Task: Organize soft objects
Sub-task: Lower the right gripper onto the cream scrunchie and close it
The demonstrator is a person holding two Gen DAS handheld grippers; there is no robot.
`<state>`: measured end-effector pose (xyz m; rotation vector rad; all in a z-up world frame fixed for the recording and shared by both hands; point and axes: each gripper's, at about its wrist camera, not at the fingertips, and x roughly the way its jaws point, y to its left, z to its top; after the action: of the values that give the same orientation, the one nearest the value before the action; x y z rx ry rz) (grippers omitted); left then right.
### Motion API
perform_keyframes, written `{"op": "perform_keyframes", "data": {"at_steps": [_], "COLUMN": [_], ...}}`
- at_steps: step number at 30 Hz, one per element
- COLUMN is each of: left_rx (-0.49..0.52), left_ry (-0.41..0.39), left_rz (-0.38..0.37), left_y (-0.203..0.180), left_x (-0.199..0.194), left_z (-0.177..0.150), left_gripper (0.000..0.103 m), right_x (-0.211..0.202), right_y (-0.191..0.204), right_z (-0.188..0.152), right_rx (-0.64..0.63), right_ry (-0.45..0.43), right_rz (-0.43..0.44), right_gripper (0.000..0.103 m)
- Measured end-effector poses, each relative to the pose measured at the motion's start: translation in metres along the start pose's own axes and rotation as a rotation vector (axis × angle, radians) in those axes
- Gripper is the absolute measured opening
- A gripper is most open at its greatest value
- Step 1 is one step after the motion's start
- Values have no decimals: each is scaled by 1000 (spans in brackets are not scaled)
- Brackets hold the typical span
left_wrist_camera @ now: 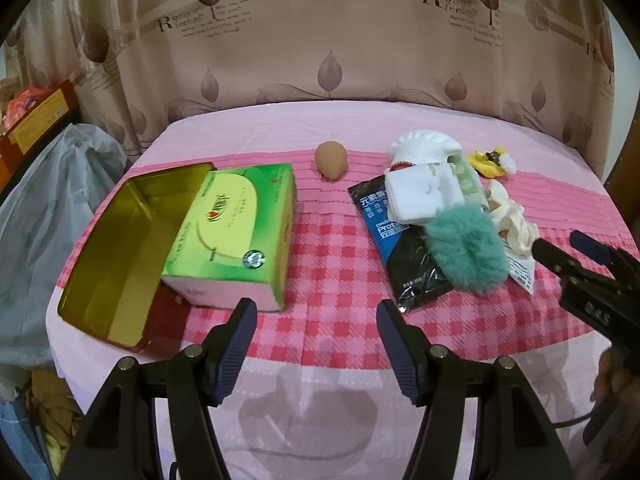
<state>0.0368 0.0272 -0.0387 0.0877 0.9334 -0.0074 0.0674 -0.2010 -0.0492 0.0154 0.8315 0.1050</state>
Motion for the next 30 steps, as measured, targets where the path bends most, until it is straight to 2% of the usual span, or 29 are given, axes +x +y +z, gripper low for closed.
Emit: {"op": "perform_keyframes", "data": {"at_steps": [8,10,12,16,17,20,26,30], "left_rx": [47,63,77,98,101,116,120,116], "left_ry": [26,22,18,26,29,35,71,81], "left_rz": [-68,-80,-104,-149,-162,-197,-268,-280], "left_y": [-16,-21,-27,-38,-42,-54,-75,-88], "left_x": [19,21,21,25,25,27,31,33], "left_z": [9,11,14,20,22,25,33,43], "left_gripper": [64,64,64,64,64,64,64,64], "right_x": [49,59,68,81,82,80,61,36], "right_y": [-10,-11,-13,-18,-19,-25,-32,-38], "right_z": [17,19,20,20,19,17,18,15], "right_rx": [10,9,12,35,36,39,46,44], "right_ry": [71,84,101,122,126,124,113,93], "right_rz": [-3,-7,1,19,23,27,7,-4], "right_gripper": [73,69,58,48,36,21,19,19]}}
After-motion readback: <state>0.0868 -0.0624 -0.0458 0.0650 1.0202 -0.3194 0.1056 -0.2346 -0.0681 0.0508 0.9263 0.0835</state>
